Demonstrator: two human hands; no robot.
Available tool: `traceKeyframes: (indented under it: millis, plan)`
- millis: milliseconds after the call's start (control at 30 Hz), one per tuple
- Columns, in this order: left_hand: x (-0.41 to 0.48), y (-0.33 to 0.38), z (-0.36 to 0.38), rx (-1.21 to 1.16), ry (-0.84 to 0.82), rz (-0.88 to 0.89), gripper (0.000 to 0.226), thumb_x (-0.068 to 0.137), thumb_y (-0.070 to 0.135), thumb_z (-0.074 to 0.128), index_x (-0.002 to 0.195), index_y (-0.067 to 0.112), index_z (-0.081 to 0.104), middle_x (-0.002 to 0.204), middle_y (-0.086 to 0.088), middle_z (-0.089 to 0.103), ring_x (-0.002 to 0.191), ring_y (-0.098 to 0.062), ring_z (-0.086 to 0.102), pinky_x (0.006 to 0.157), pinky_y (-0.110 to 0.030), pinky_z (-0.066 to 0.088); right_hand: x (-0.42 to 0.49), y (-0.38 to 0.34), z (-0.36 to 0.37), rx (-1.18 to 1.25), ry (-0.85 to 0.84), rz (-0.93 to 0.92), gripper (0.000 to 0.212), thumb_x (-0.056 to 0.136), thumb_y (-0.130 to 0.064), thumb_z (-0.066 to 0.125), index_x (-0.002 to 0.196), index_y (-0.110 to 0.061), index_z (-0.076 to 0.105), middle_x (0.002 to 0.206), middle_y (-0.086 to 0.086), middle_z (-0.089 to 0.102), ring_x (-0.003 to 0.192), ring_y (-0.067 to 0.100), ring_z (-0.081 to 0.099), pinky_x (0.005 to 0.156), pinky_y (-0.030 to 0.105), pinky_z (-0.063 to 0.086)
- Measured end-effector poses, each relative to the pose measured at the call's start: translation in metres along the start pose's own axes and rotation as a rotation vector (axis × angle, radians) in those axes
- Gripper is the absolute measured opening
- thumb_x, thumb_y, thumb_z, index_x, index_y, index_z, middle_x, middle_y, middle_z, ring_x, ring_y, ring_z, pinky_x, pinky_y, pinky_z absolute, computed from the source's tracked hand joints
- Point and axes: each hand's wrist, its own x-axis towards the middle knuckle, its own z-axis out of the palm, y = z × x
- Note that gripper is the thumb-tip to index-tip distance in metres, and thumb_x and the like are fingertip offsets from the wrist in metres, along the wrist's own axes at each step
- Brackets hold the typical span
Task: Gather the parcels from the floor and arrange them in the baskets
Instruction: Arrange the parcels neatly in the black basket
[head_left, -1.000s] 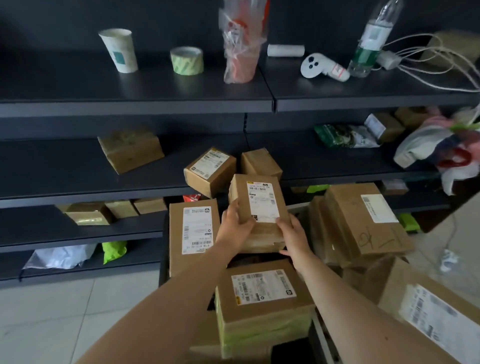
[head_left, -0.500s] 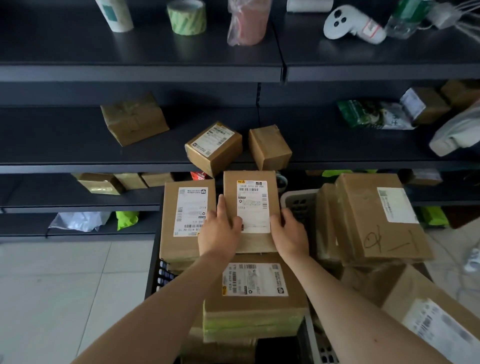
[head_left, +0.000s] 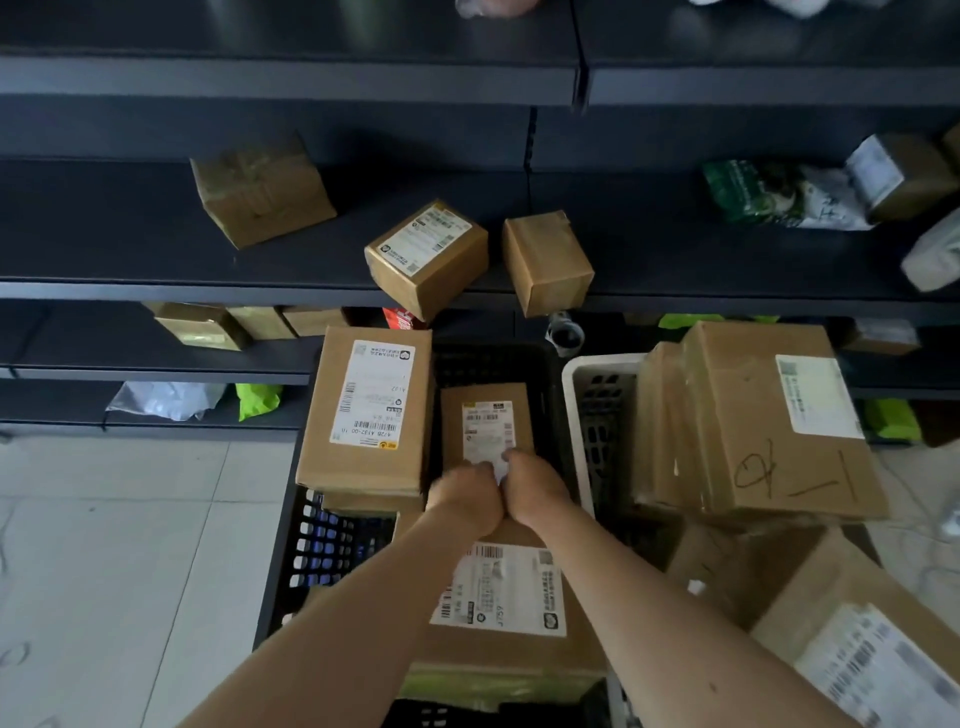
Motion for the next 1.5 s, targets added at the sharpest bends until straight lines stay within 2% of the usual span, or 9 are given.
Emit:
traceKeyframes:
  millis: [67, 167, 400, 567, 667, 767, 933, 1100, 1500]
  plan:
    - [0.006, -0.006, 0.0, -0.102, -0.121, -0.001, 0.036, 0.102, 0.019, 0.034, 0.13, 0.007, 0.054, 0.13, -0.013, 0.057, 0.119, -0.03, 0.055, 0.101, -0.041, 0.046, 0.005, 0.005, 0.007, 0.04, -0.12, 0.041, 0.04, 0.1, -0.018, 0.04, 0.139, -0.015, 0.05, 0.141, 0.012, 0.049, 0.123, 0.03, 0.053, 0.102, 0.036, 0.046]
    - [0.012, -0.016, 0.002, -0.195, -0.033, -0.033, 0.038, 0.1, 0.027, 0.038, 0.128, 0.01, 0.057, 0.127, -0.012, 0.061, 0.117, -0.03, 0.058, 0.099, -0.04, 0.047, 0.008, 0.009, 0.012, -0.011, -0.134, 0.052, 0.045, 0.101, -0.025, 0.038, 0.145, -0.02, 0.043, 0.148, 0.009, 0.04, 0.128, 0.029, 0.048, 0.105, 0.037, 0.044]
    - [-0.003, -0.022, -0.006, -0.271, 0.13, 0.066, 0.031, 0.1, 0.024, 0.036, 0.121, 0.015, 0.056, 0.107, -0.011, 0.067, 0.089, -0.026, 0.064, 0.073, -0.035, 0.053, -0.001, 0.01, 0.005, 0.3, 0.012, 0.048, 0.04, 0.101, -0.018, 0.038, 0.138, -0.015, 0.053, 0.135, 0.008, 0.057, 0.119, 0.027, 0.056, 0.099, 0.033, 0.047]
    - [-0.036, -0.053, -0.007, -0.139, 0.114, 0.279, 0.031, 0.101, 0.026, 0.037, 0.11, 0.012, 0.063, 0.109, -0.008, 0.061, 0.098, -0.024, 0.059, 0.09, -0.038, 0.051, -0.028, 0.015, -0.01, 0.316, -0.147, 0.062, 0.026, 0.1, -0.031, 0.043, 0.097, -0.018, 0.066, 0.094, 0.004, 0.068, 0.085, 0.019, 0.066, 0.075, 0.032, 0.054]
    - [-0.056, -0.067, -0.008, -0.158, 0.183, 0.336, 0.034, 0.098, 0.023, 0.044, 0.127, 0.014, 0.06, 0.124, -0.006, 0.053, 0.112, -0.022, 0.054, 0.1, -0.037, 0.046, -0.042, 0.011, -0.019, 0.291, -0.266, 0.065, 0.035, 0.098, -0.043, 0.045, 0.105, -0.019, 0.07, 0.098, 0.003, 0.071, 0.088, 0.019, 0.069, 0.085, 0.033, 0.055]
    - [-0.076, -0.079, -0.009, -0.155, 0.201, 0.298, 0.031, 0.096, 0.025, 0.048, 0.124, 0.016, 0.059, 0.124, -0.003, 0.051, 0.108, -0.023, 0.058, 0.092, -0.04, 0.05, -0.059, 0.007, -0.02, 0.288, -0.291, 0.049, 0.044, 0.089, -0.062, 0.05, 0.112, -0.029, 0.069, 0.103, -0.003, 0.072, 0.092, 0.015, 0.068, 0.091, 0.033, 0.053]
    - [-0.107, -0.094, 0.006, -0.091, 0.264, -0.051, 0.054, 0.097, 0.046, 0.043, 0.141, 0.016, 0.032, 0.133, -0.016, 0.036, 0.121, -0.036, 0.043, 0.094, -0.04, 0.047, -0.087, 0.011, -0.014, 0.331, -0.161, 0.051, 0.032, 0.099, -0.046, 0.046, 0.106, -0.025, 0.069, 0.1, -0.002, 0.072, 0.093, 0.015, 0.067, 0.092, 0.034, 0.052]
    - [-0.124, -0.081, 0.014, -0.957, -0.038, -0.373, 0.095, 0.086, 0.063, 0.055, 0.151, 0.019, 0.002, 0.145, -0.018, 0.029, 0.115, -0.038, 0.056, 0.064, -0.041, 0.062, -0.112, 0.003, -0.023, 0.426, -0.178, 0.138, 0.022, 0.097, -0.036, 0.056, 0.09, -0.019, 0.068, 0.098, 0.005, 0.072, 0.087, 0.018, 0.069, 0.074, 0.028, 0.052]
    - [-0.121, -0.031, -0.024, -1.133, -0.069, -0.155, 0.062, 0.086, 0.052, 0.061, 0.129, 0.015, 0.038, 0.116, -0.014, 0.062, 0.087, -0.029, 0.07, 0.066, -0.041, 0.062, -0.129, 0.003, -0.099, 0.509, 0.009, 0.198, 0.025, 0.089, -0.039, 0.068, 0.096, -0.015, 0.068, 0.094, 0.009, 0.07, 0.082, 0.026, 0.069, 0.065, 0.034, 0.057]
